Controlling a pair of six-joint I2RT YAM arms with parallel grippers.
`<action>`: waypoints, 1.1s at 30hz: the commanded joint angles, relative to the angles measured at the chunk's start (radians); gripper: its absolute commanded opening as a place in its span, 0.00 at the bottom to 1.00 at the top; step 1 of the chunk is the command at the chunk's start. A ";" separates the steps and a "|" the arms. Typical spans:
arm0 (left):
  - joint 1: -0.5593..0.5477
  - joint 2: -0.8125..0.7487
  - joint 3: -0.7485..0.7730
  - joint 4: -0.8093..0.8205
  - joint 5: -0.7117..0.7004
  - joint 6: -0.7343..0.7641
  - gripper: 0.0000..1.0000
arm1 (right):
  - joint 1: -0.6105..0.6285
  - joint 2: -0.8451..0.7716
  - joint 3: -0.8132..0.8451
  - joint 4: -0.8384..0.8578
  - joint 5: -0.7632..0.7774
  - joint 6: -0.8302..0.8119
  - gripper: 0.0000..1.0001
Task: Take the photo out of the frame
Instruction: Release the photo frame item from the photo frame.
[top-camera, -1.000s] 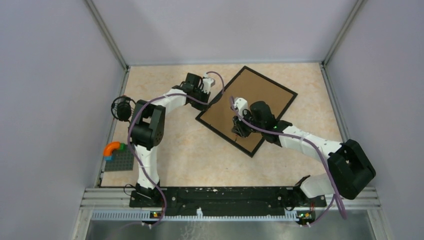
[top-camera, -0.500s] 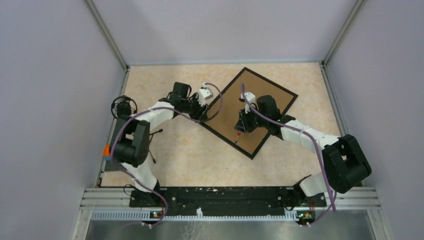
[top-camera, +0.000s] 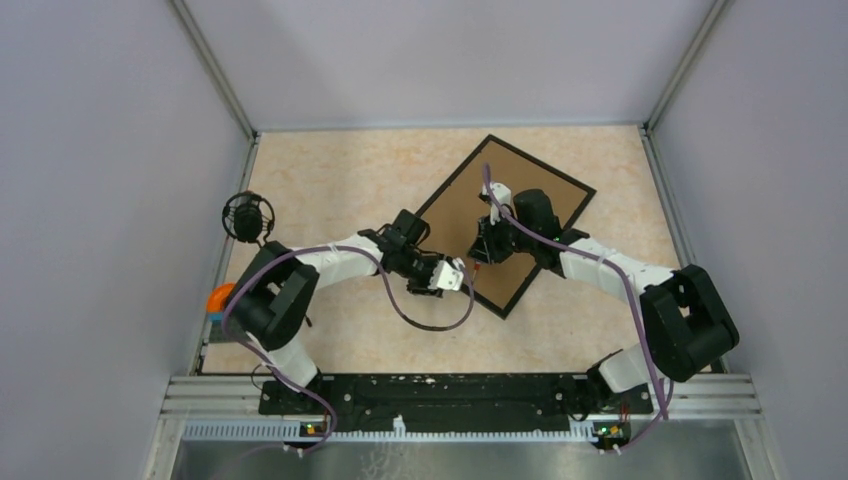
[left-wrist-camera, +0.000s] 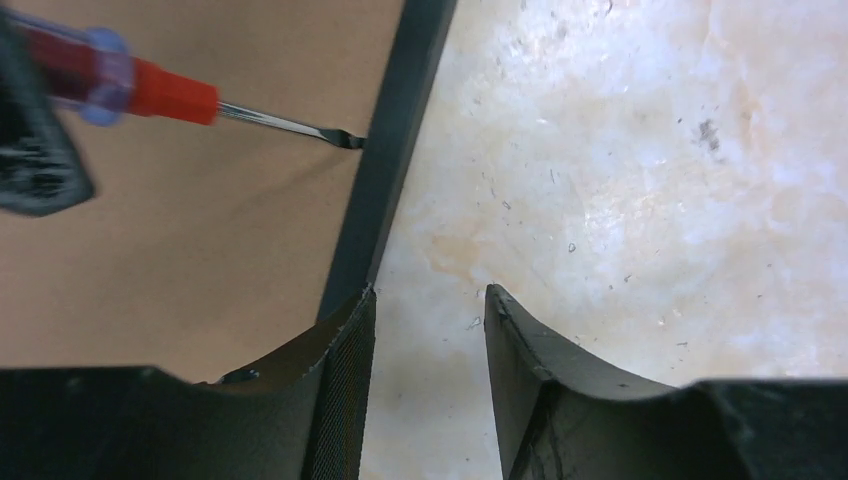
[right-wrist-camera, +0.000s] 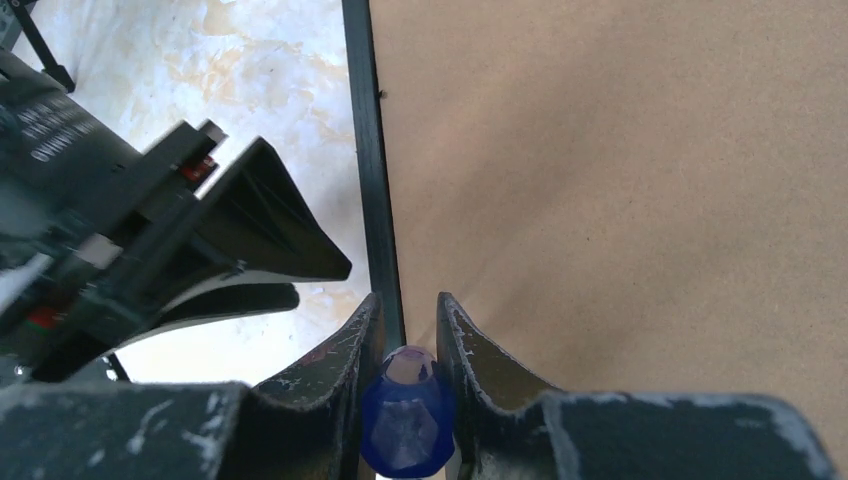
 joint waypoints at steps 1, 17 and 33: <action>-0.023 0.044 0.002 0.062 -0.078 0.081 0.48 | 0.014 0.028 -0.035 -0.129 -0.071 0.019 0.00; -0.057 0.240 0.127 0.168 -0.398 -0.253 0.06 | 0.059 -0.085 -0.073 -0.223 -0.089 0.146 0.00; -0.060 0.299 0.187 0.191 -0.496 -0.385 0.00 | 0.087 -0.075 -0.023 -0.328 -0.186 0.203 0.00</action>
